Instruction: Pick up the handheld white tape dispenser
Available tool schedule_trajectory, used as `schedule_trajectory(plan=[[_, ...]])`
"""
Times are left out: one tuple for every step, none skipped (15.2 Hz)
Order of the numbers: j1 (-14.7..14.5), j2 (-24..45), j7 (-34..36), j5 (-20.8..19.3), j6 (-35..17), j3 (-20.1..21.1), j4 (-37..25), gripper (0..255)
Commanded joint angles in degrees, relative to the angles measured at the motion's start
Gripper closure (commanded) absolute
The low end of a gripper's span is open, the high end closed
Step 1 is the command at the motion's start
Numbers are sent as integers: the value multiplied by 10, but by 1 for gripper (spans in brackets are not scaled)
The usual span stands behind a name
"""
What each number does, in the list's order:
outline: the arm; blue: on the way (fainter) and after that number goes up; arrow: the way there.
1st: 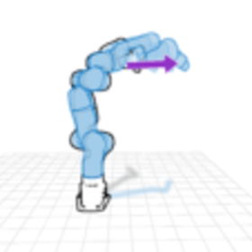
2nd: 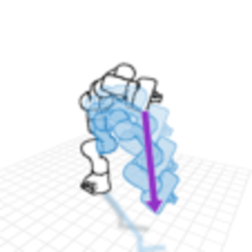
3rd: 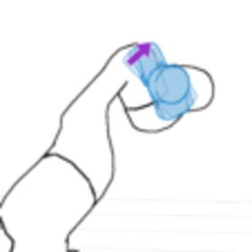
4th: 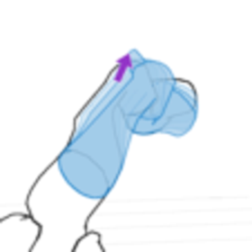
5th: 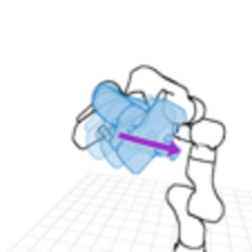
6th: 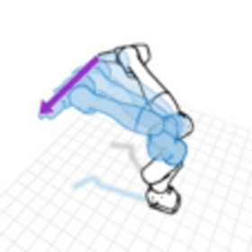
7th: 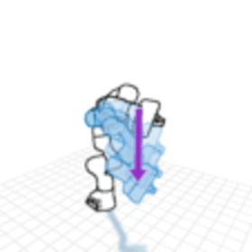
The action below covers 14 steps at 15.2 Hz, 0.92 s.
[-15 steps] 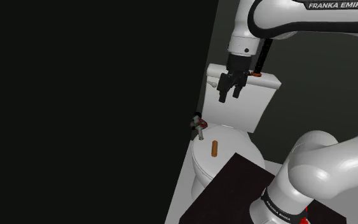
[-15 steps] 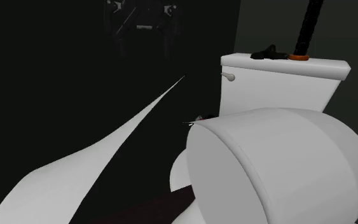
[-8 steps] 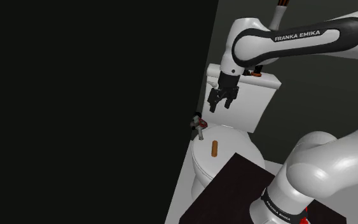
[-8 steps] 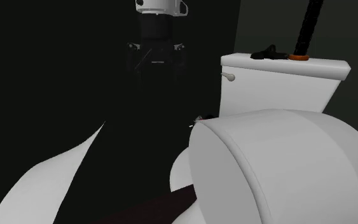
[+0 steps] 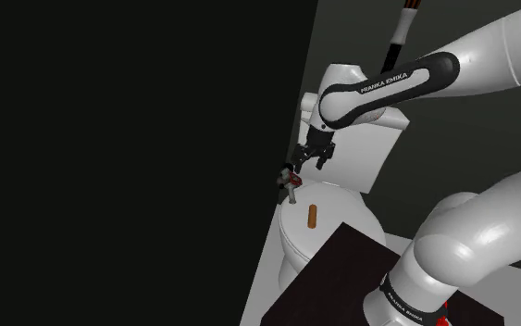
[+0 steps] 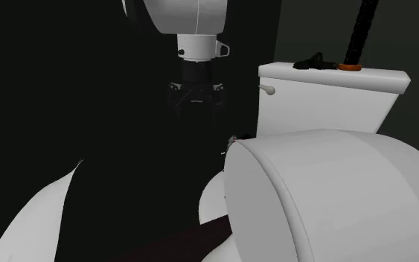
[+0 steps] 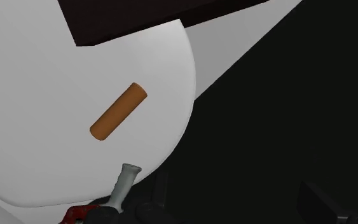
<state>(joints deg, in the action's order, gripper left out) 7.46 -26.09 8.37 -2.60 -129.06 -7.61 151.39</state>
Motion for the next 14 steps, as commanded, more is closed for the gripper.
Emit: schedule_trajectory(plan=[[5, 46, 5, 1, -56, -7, -1, 0], [8, 67, 7, 2, -81, -11, -2, 0], [10, 89, 8, 4, -105, -16, -4, 0], [12, 111, 9, 7, -129, -20, -7, 0], [14, 133, 9, 11, -152, -24, -11, 0], [15, 156, 9, 16, -175, -28, -16, 0], [16, 179, 7, 22, -197, -33, -21, 0], [17, 203, 5, 30, -218, -37, -28, 0], [18, 227, 1, 39, -239, -41, -35, 0], [19, 250, -4, 51, -258, -44, -43, 0], [21, 274, -11, 65, -277, -46, -52, 0], [23, 298, -19, 80, -295, -47, -62, 0], [27, 322, -29, 98, -312, -47, -72, 0], [32, 345, -39, 117, -328, -44, -84, 0]])
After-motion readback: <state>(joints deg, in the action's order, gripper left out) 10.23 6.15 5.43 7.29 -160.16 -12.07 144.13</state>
